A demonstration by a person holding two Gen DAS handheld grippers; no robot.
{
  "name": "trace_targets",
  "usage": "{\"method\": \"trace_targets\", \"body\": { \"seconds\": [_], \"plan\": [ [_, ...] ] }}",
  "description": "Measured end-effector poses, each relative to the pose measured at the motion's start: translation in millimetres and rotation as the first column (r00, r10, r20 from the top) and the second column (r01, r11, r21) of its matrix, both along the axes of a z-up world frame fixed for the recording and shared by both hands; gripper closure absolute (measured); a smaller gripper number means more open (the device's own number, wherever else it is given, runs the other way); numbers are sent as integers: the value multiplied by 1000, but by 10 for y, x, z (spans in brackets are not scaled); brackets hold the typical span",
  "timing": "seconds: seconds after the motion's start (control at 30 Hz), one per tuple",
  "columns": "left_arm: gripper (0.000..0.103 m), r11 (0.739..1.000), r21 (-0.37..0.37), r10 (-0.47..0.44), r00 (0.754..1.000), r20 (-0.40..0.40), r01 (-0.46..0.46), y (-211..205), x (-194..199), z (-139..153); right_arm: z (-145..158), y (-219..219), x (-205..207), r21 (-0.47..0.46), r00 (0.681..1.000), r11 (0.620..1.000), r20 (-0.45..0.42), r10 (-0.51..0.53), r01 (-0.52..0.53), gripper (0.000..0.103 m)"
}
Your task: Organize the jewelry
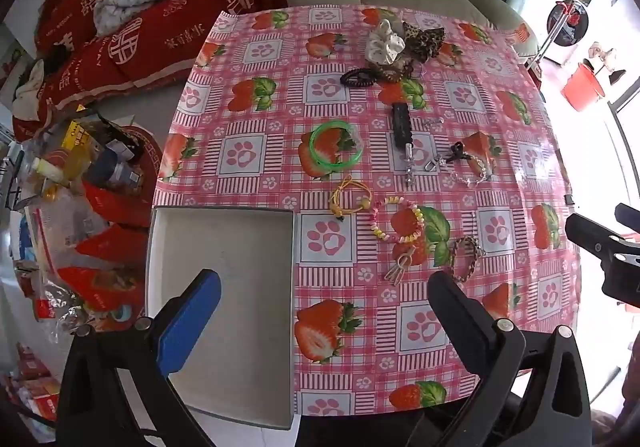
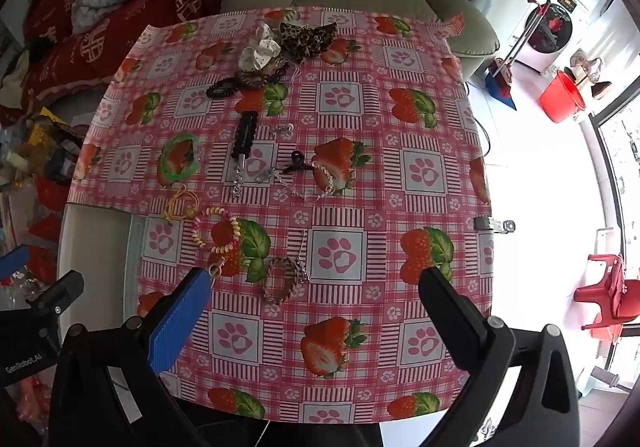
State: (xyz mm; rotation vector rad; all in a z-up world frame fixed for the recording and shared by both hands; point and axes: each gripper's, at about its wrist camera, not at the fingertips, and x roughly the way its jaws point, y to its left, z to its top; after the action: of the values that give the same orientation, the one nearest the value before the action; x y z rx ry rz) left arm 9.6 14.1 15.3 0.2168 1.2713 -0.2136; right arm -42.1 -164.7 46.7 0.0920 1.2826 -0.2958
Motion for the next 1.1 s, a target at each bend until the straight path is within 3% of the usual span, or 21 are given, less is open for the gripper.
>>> {"method": "trace_targets", "body": {
  "seconds": [1.1],
  "plan": [
    [0,1000,-7,-3,1000,14,3,40,-31,25,61,113,15,-1,1000,1000,16,18,-18,0]
  ]
}}
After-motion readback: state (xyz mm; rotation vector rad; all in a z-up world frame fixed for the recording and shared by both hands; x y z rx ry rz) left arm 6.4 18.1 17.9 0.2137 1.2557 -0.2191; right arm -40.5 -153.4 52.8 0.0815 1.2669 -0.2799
